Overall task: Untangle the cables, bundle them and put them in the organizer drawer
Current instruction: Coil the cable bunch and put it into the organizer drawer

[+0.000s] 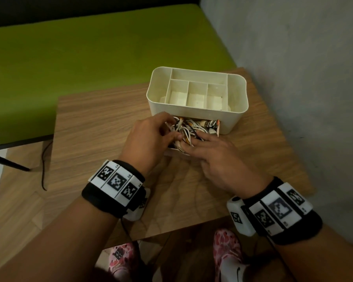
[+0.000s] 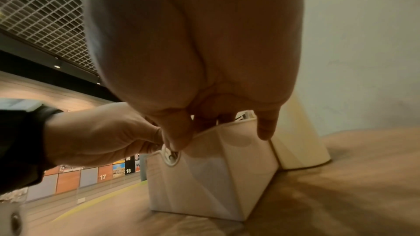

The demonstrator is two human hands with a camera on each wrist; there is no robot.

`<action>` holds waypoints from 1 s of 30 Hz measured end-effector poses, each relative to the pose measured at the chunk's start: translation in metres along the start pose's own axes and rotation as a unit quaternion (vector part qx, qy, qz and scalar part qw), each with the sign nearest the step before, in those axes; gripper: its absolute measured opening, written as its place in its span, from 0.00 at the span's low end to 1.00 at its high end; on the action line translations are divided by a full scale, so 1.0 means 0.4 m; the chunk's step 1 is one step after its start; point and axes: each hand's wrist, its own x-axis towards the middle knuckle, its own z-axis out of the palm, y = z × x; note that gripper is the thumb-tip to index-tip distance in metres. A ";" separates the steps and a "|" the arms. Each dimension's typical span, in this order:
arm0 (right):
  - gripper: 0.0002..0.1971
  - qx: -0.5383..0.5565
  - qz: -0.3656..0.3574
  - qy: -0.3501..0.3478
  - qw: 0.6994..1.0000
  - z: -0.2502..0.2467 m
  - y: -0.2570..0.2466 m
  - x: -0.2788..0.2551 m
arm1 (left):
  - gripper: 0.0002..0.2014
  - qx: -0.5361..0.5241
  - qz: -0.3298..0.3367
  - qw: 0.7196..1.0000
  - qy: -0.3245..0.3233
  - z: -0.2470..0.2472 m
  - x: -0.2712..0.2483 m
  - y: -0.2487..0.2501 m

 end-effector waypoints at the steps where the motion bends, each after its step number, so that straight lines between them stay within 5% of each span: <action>1: 0.28 0.006 -0.003 -0.003 1.000 0.000 0.009 0.000 | 0.13 0.003 0.025 1.000 -0.001 -0.004 0.003 -0.011; 8: 0.21 -0.012 -0.008 0.010 1.000 -0.027 0.002 0.008 | 0.10 0.172 0.173 0.968 -0.061 -0.014 0.015 -0.018; 11: 0.17 -0.081 -0.018 0.098 0.992 -0.045 -0.023 0.004 | 0.10 0.248 0.132 0.956 -0.085 -0.021 0.012 -0.001; 14: 0.24 -0.116 -0.031 0.128 0.985 -0.049 -0.063 0.004 | 0.16 0.301 0.108 0.940 -0.118 -0.023 0.011 0.014; 18: 0.37 -0.153 -0.016 0.070 0.986 -0.001 -0.070 0.020 | 0.27 0.318 0.109 0.931 -0.144 -0.018 0.011 0.018; 22: 0.33 -0.160 0.026 0.059 0.985 0.035 -0.052 0.045 | 0.30 0.295 0.149 0.932 -0.151 -0.013 0.007 0.006; 27: 0.28 -0.143 0.066 0.021 0.987 0.021 -0.065 0.055 | 0.18 0.232 0.187 0.949 -0.101 -0.035 -0.031 0.012; 30: 0.27 -0.121 0.067 -0.030 0.990 0.001 -0.062 0.051 | 0.17 0.231 0.187 0.945 -0.136 -0.034 -0.037 0.013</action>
